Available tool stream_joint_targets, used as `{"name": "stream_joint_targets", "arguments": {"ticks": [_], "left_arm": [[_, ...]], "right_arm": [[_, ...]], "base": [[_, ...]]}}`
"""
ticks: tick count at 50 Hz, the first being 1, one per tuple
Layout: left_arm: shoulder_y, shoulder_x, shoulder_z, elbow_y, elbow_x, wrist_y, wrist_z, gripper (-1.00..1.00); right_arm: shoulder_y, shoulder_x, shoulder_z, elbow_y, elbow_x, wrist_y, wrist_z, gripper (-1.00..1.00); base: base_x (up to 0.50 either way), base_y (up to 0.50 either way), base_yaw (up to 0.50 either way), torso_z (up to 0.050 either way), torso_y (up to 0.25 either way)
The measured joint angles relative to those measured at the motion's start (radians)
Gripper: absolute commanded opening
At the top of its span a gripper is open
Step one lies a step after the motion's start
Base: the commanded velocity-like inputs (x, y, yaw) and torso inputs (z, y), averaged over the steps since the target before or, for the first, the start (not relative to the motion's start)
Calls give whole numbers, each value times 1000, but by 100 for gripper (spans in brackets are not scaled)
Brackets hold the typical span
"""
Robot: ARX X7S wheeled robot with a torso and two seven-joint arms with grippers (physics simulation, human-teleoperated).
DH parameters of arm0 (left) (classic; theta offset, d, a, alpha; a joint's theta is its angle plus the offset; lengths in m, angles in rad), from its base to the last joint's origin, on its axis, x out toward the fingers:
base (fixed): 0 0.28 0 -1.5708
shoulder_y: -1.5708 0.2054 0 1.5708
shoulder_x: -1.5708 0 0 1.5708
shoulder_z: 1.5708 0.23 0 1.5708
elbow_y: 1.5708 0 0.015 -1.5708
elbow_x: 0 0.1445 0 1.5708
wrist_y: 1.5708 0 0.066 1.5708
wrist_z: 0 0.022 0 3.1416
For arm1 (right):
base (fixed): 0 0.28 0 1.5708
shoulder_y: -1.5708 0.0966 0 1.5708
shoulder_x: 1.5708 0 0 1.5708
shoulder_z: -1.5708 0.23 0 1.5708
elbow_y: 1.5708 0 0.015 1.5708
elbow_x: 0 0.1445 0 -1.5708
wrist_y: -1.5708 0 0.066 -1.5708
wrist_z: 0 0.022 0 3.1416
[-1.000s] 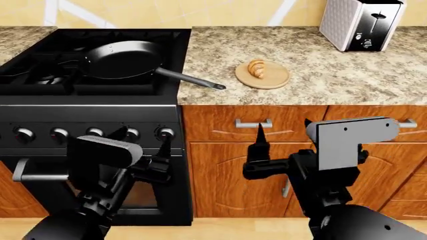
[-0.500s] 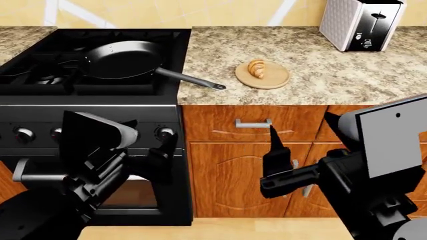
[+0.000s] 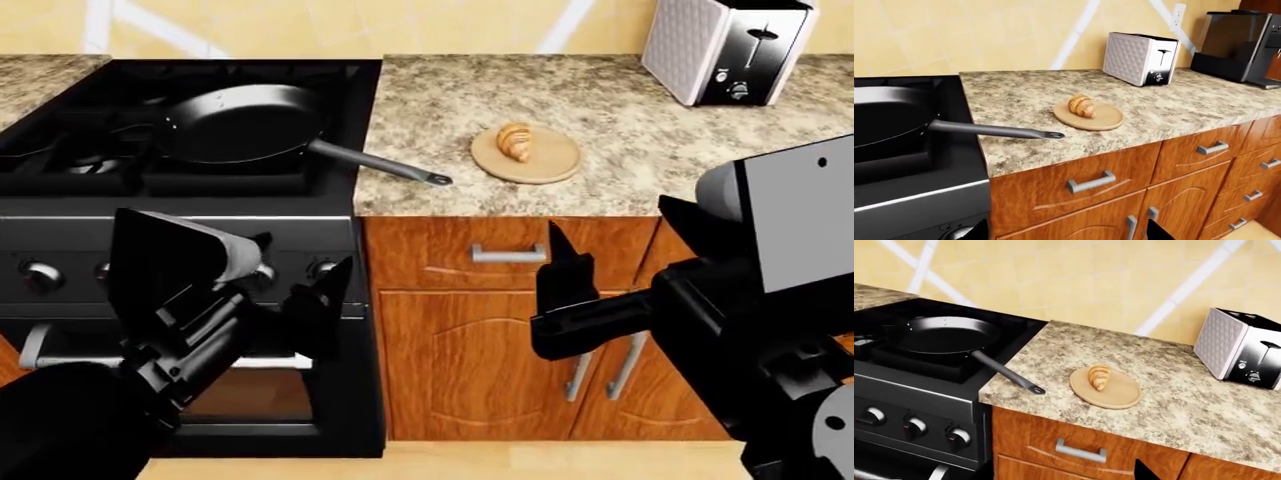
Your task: Pick the croissant and place it on the pan. Then turn on the stove to warm the croissant.
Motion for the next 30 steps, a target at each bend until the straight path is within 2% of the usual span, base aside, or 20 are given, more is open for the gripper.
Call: {"name": "stream_joint_targets", "arguments": {"ticks": [30], "left_arm": [[-40, 3, 9, -40, -6, 42, 1, 100]], "right_arm": [[70, 11, -78, 28, 29, -42, 23, 100]], "base": [[500, 0, 0, 0, 1]]}}
